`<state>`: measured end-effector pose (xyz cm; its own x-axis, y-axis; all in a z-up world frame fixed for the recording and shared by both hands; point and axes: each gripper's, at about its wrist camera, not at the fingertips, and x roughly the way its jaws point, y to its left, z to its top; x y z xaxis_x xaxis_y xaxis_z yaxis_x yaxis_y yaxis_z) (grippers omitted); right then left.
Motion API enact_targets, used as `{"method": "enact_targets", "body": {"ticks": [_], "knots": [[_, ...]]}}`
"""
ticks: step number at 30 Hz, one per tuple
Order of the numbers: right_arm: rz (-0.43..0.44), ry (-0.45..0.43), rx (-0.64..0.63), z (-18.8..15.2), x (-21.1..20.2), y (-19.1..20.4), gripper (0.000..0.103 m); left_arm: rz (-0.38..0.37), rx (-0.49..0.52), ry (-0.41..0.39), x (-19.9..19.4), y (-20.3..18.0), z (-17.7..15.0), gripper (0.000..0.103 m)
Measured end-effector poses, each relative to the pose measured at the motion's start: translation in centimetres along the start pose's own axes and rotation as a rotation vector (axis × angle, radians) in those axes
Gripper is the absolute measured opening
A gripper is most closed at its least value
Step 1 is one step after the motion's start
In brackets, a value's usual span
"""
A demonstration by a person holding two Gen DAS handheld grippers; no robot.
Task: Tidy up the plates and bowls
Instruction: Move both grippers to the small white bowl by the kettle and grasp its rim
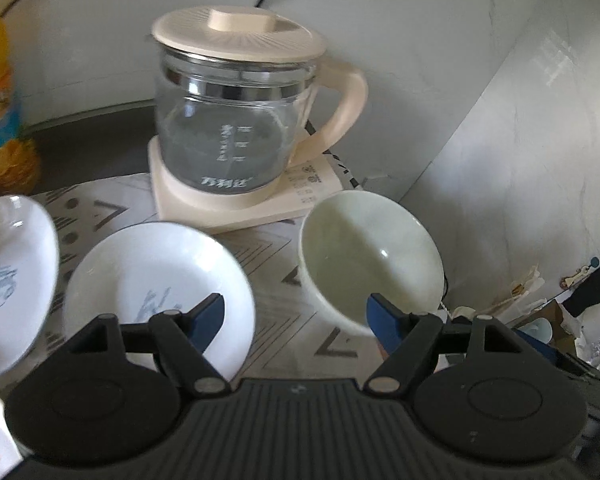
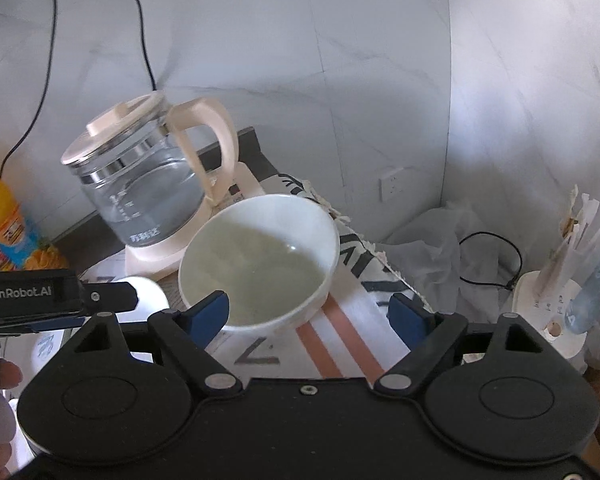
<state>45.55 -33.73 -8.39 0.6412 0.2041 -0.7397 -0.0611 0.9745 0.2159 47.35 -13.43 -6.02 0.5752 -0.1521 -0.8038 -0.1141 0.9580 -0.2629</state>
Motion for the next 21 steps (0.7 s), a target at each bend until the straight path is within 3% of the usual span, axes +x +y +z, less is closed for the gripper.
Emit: {"method": "enact_targets", "body": {"ticks": [12, 14, 16, 21], "knots": [[-0.026, 0.059, 0.05, 1.4, 5.5, -1.0, 0.076, -0.011, 0.008, 0.066, 6.6, -0.3, 2.4, 0.072], [-0.028, 0.074, 0.059, 1.4, 6.5, -1.1, 0.074, -0.01, 0.013, 0.084, 7.5, -0.4, 2.6, 0.067], [-0.028, 0.098, 0.075, 1.3, 7.5, -1.3, 0.063, -0.005, 0.016, 0.098, 8.4, -0.4, 2.7, 0.063], [-0.035, 0.133, 0.086, 1.1, 9.2, -1.3, 0.052, -0.024, 0.017, 0.142, 10.7, -0.3, 3.2, 0.046]]}}
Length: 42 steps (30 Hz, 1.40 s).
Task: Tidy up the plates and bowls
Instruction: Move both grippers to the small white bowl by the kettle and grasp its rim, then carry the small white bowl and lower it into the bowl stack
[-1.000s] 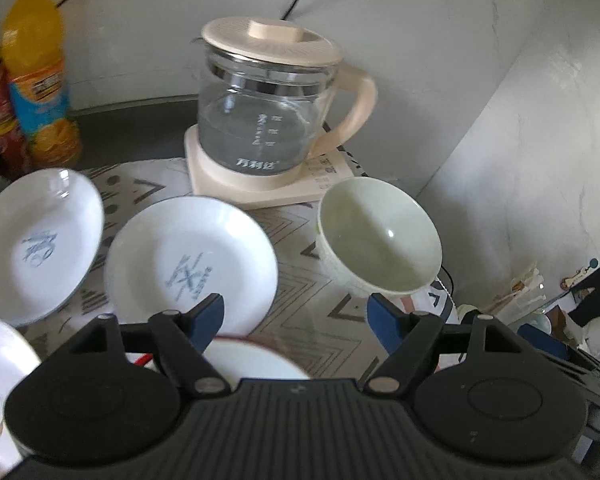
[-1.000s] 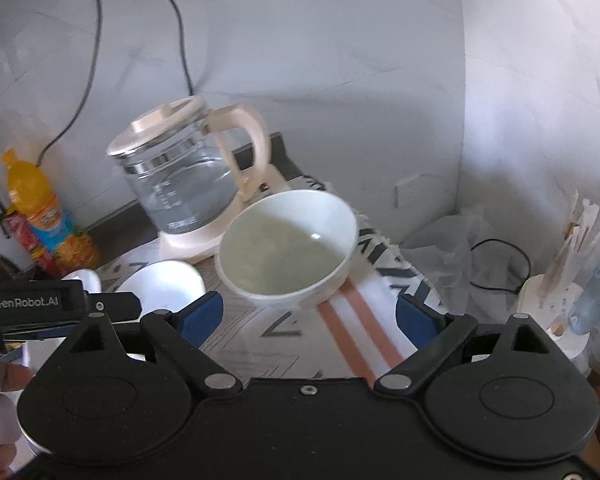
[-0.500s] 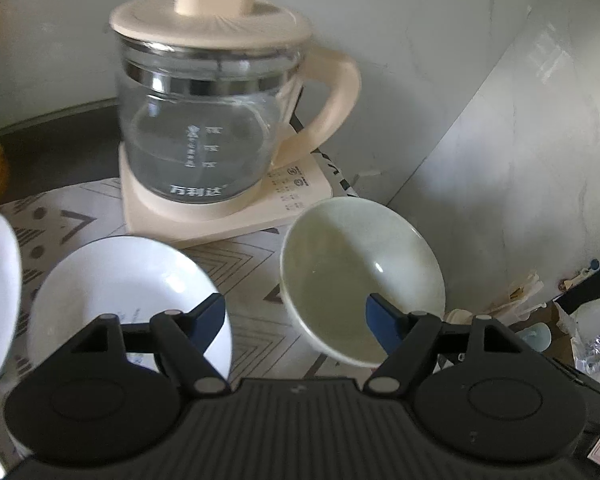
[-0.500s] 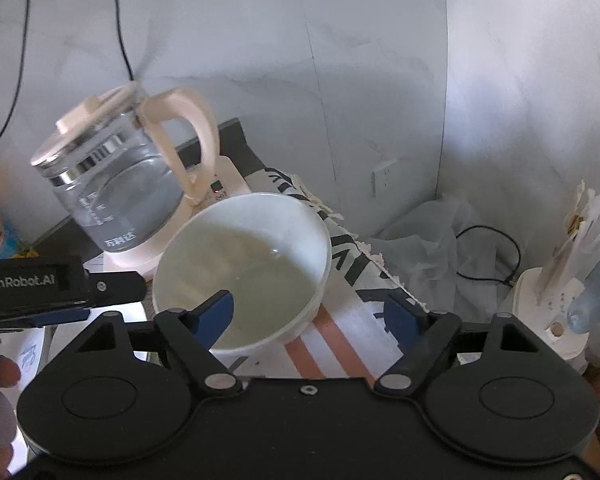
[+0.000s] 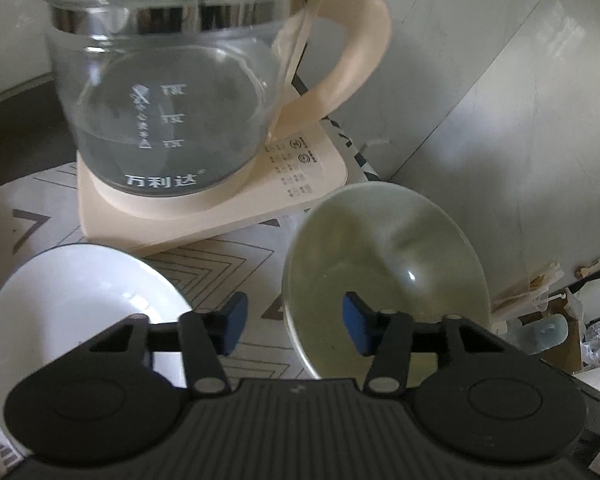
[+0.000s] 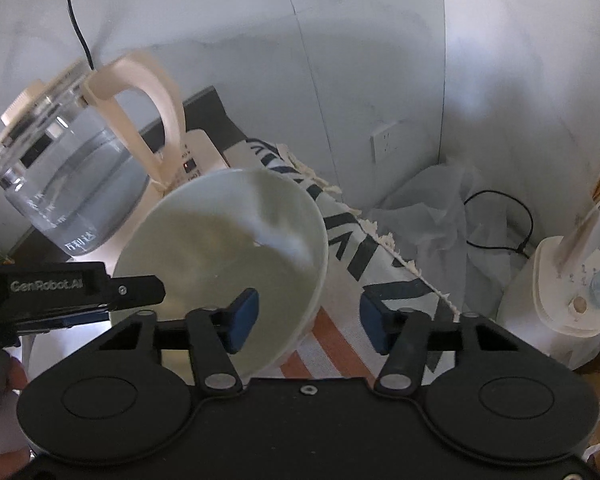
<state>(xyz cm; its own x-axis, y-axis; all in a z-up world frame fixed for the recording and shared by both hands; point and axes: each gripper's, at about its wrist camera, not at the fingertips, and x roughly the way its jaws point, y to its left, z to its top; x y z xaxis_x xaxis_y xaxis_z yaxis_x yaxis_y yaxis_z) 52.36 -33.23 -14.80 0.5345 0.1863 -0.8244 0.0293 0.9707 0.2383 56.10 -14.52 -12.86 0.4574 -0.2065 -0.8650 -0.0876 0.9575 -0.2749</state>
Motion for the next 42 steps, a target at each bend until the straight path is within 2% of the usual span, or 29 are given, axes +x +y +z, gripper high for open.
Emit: {"method": "enact_targets", "body": {"ticks": [4, 5, 7, 9, 13, 25, 42], "knots": [[0.0, 0.025, -0.005, 0.1, 1.1, 0.2, 0.042, -0.021, 0.002, 0.033, 1.4, -0.1, 0.4, 0.031], [0.003, 0.036, -0.005, 0.0, 1.5, 0.3, 0.039, -0.025, 0.002, 0.039, 1.5, -0.2, 0.3, 0.025], [0.013, 0.06, -0.004, -0.2, 2.0, 0.4, 0.024, -0.019, 0.0, 0.044, 1.7, -0.2, 0.2, 0.02], [-0.013, 0.057, -0.01, -0.4, 2.0, 0.6, 0.019, -0.016, 0.014, 0.036, 1.6, -0.3, 0.1, 0.017], [-0.003, 0.053, -0.012, -0.4, 1.5, 0.6, 0.019, -0.023, -0.005, 0.033, 0.8, 0.2, 0.0, 0.015], [0.035, -0.033, -0.049, -0.7, -3.2, 1.9, 0.019, -0.028, -0.017, -0.059, -4.5, -0.2, -1.5, 0.015], [0.125, -0.096, -0.139, -3.0, -9.8, 4.5, 0.019, 0.022, -0.084, -0.189, -13.0, 1.0, -6.3, 0.015]]}}
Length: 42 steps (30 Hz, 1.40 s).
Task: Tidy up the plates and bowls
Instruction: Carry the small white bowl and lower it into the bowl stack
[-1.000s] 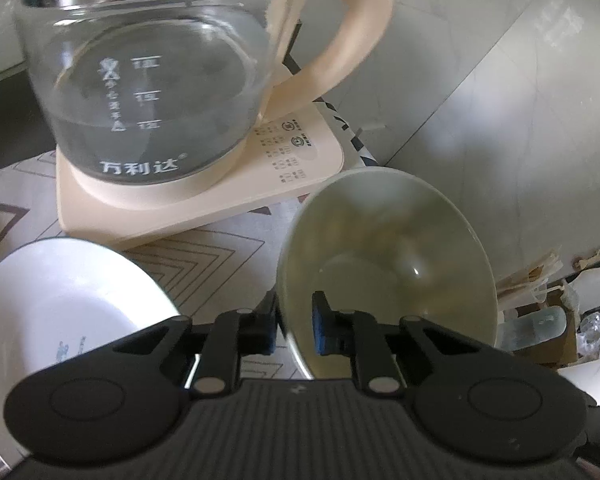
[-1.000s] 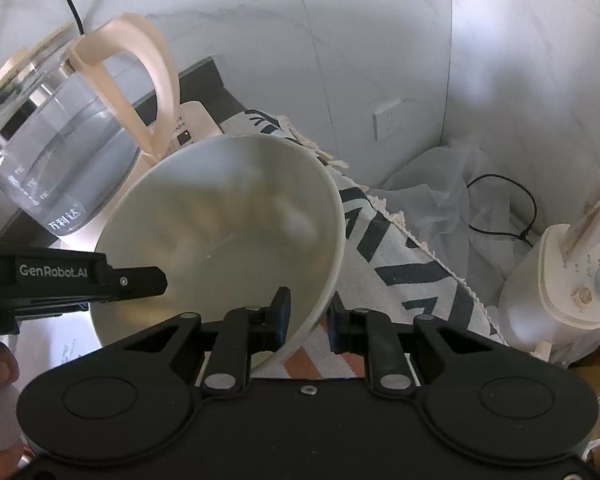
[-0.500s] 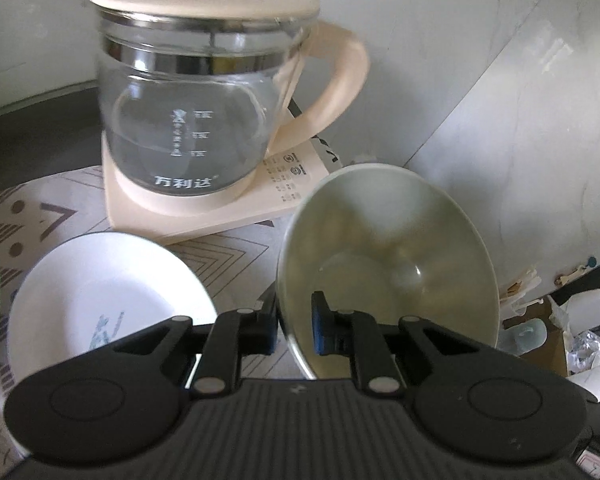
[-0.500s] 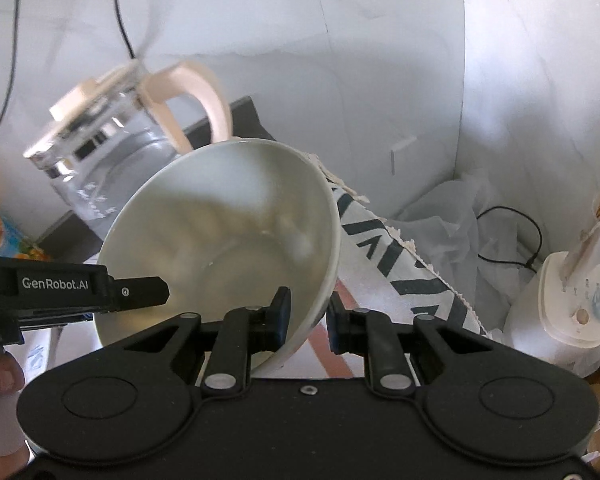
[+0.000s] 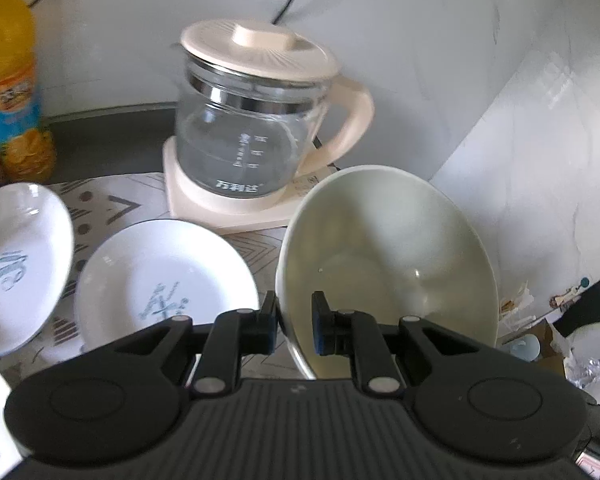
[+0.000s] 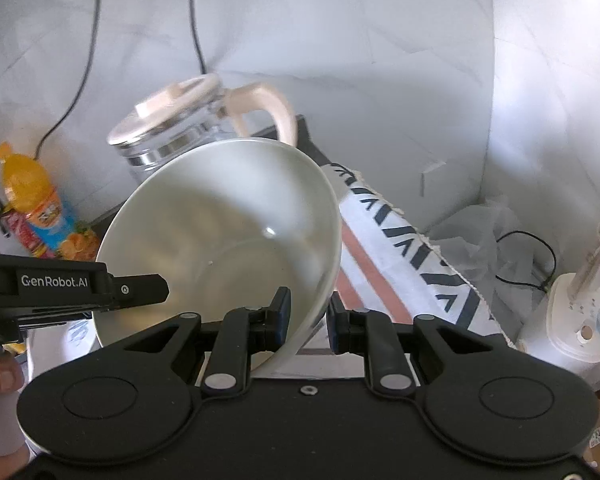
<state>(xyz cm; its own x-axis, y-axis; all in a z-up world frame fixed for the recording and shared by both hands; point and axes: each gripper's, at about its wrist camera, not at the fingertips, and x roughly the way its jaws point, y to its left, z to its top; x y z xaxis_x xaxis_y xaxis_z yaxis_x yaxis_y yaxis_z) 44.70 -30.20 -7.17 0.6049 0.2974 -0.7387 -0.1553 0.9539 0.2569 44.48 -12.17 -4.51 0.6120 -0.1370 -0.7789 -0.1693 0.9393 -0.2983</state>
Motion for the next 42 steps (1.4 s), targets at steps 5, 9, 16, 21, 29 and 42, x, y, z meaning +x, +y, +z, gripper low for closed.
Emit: {"method": "enact_targets", "body": {"ticks": [5, 9, 16, 21, 29, 42], "knots": [[0.033, -0.009, -0.032, -0.7, -1.5, 1.2, 0.019, 0.021, -0.027, -0.03, -2.4, 0.6, -1.3, 0.015], [0.06, -0.012, -0.058, -1.2, -2.5, 2.2, 0.019, 0.041, -0.055, -0.048, -4.1, 1.3, -2.4, 0.015], [0.106, -0.01, -0.103, -2.3, -3.9, 4.0, 0.019, 0.077, -0.096, -0.082, -7.2, 2.5, -4.2, 0.015], [0.137, -0.008, -0.123, -3.1, -4.8, 5.2, 0.019, 0.096, -0.122, -0.092, -8.7, 3.6, -5.4, 0.015], [0.16, 0.03, -0.15, -4.9, -5.2, 6.3, 0.019, 0.123, -0.157, -0.075, -10.0, 5.1, -7.8, 0.015], [0.163, 0.102, -0.189, -8.3, -5.4, 7.2, 0.025, 0.123, -0.19, 0.014, -9.7, 7.1, -11.6, 0.016]]}}
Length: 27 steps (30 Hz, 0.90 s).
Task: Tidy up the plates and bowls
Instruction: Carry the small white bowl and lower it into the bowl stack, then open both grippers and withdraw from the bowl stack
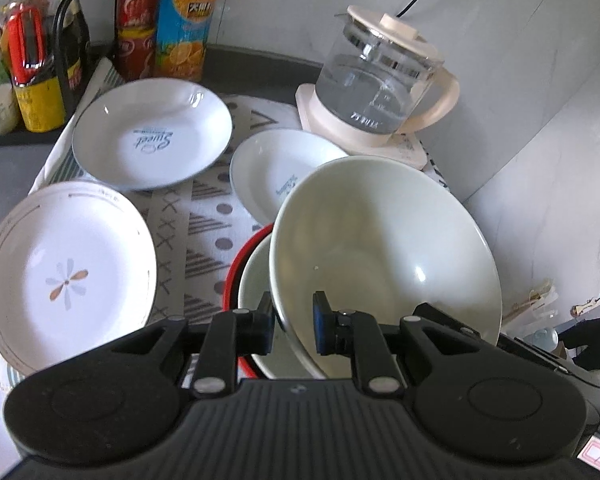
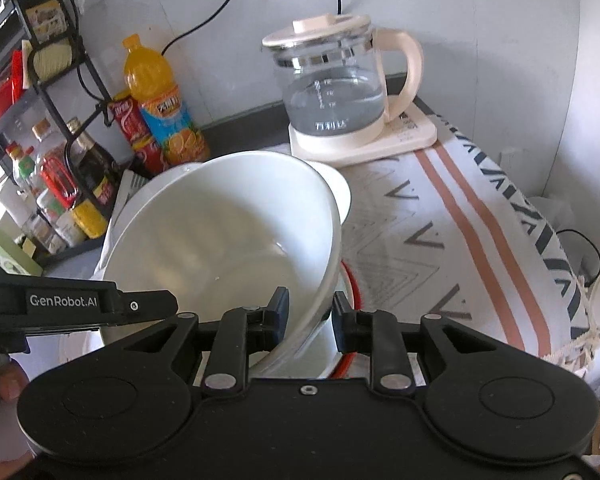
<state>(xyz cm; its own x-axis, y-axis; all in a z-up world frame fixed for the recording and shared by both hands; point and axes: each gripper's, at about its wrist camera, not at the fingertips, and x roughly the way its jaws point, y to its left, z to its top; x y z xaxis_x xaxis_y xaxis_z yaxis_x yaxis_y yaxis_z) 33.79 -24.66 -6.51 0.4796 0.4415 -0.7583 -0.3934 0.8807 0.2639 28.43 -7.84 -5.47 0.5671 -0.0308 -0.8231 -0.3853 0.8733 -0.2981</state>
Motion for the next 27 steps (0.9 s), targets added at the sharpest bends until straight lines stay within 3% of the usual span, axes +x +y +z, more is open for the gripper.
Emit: {"method": "enact_targets", "body": {"ticks": [3, 11, 15, 19, 21, 24, 27], "knots": [[-0.004, 0.015, 0.003, -0.5, 0.3, 0.0, 0.026, 0.004, 0.003, 0.014, 0.4, 0.1, -0.4, 0.016], [0.003, 0.032, 0.013, -1.2, 0.7, 0.1, 0.041, 0.023, 0.008, 0.029, 1.1, 0.1, -0.8, 0.019], [0.01, -0.021, -0.009, -1.0, -0.4, 0.2, 0.062, 0.048, 0.012, 0.01, 0.6, 0.4, -0.5, 0.021], [0.005, -0.036, -0.008, -0.7, -1.0, 0.1, 0.065, 0.043, 0.007, 0.0, -0.1, 0.6, -0.2, 0.024], [0.004, -0.041, -0.007, -0.7, -1.2, 0.2, 0.068, 0.048, 0.003, -0.012, -0.8, 0.8, -0.2, 0.03], [-0.001, -0.059, -0.011, -0.6, -1.7, 0.8, 0.081, 0.062, -0.005, -0.026, -1.8, 1.4, -0.3, 0.039], [0.027, -0.066, -0.012, -0.7, -2.1, 1.6, 0.085, 0.082, -0.018, -0.049, -2.8, 2.3, -0.6, 0.055]]}}
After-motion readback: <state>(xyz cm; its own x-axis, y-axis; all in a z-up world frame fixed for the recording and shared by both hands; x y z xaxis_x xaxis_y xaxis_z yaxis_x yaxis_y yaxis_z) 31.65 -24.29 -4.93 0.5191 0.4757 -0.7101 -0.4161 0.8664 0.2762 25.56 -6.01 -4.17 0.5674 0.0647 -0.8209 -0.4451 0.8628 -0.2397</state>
